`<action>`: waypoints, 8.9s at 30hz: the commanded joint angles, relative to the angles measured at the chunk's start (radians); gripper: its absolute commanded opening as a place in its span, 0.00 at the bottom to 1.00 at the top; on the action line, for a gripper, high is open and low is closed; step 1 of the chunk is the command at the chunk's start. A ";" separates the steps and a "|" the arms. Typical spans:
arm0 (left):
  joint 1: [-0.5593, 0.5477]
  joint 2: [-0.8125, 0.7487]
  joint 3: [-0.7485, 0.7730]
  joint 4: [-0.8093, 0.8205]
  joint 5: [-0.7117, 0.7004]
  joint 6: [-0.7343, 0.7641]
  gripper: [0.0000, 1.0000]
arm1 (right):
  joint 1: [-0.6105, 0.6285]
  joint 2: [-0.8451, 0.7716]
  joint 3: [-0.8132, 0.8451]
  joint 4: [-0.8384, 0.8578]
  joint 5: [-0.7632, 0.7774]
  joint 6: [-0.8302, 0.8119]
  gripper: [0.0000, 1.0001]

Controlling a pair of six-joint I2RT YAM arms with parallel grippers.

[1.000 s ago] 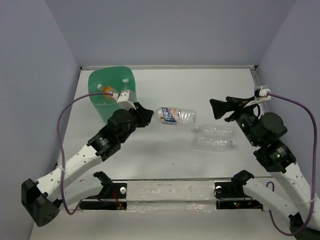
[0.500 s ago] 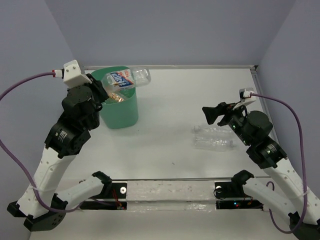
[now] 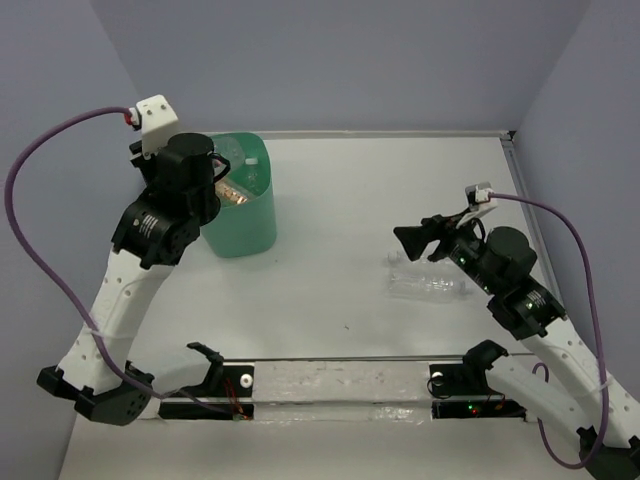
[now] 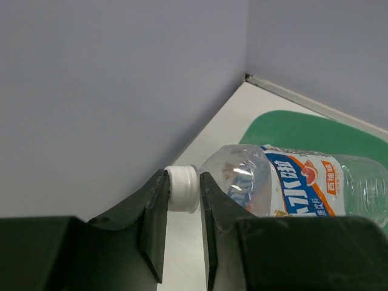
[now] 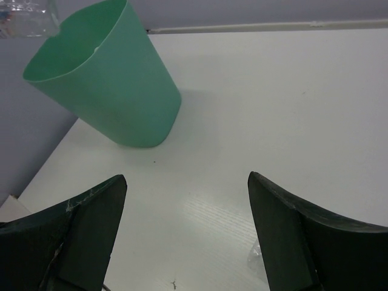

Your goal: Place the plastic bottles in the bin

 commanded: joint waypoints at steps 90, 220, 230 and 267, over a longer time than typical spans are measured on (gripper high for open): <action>-0.090 -0.484 -0.830 0.646 1.214 -0.133 0.99 | -0.208 0.600 0.230 -0.401 0.212 0.096 0.92; -0.683 0.424 -0.772 0.840 0.829 -0.501 0.47 | -0.118 0.334 -0.094 -0.060 -0.030 0.031 0.44; -0.662 -0.232 -0.646 0.475 0.400 -0.294 0.48 | -0.012 0.449 0.331 0.128 -0.043 -0.005 0.43; -0.634 -0.468 -0.527 1.095 -0.221 0.553 0.48 | 0.290 1.595 1.487 0.551 -0.124 -0.305 0.95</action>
